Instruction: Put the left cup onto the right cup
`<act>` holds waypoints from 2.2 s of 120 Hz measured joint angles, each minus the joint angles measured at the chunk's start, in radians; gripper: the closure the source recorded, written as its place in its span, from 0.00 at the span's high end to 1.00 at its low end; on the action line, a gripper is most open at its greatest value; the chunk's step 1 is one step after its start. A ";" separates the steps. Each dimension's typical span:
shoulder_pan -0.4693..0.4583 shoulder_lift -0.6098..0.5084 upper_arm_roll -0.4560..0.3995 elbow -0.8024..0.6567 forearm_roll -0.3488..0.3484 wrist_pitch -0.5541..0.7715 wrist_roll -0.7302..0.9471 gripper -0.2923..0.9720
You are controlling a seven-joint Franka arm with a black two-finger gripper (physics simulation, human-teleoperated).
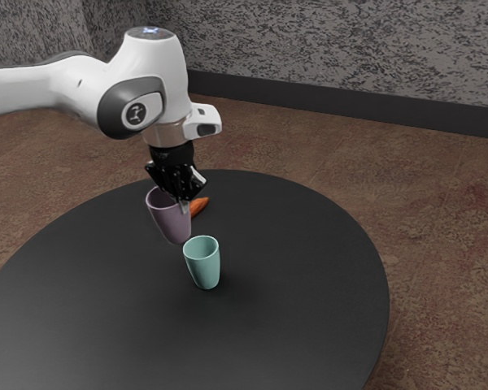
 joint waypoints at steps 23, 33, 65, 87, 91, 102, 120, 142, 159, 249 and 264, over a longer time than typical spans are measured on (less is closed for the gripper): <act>-0.022 0.047 -0.005 0.035 0.001 0.003 -0.014 0.15; -0.033 0.077 -0.003 0.063 0.008 0.004 -0.019 0.15; -0.002 0.129 0.011 0.105 0.026 0.002 -0.030 0.15; -0.019 0.161 0.013 0.126 0.036 0.001 -0.035 0.15; -0.021 0.166 0.013 0.127 0.038 0.002 -0.036 0.15; -0.021 0.177 0.012 0.128 0.041 0.004 -0.039 0.15; -0.021 0.195 0.016 0.128 0.043 0.006 -0.042 0.15; -0.025 0.221 0.021 0.142 0.046 0.011 -0.045 0.15; -0.030 0.244 0.027 0.152 0.053 0.014 -0.047 0.15; -0.044 0.314 0.047 0.179 0.053 0.020 -0.054 0.29; -0.045 0.307 0.046 0.180 0.049 0.014 -0.060 0.39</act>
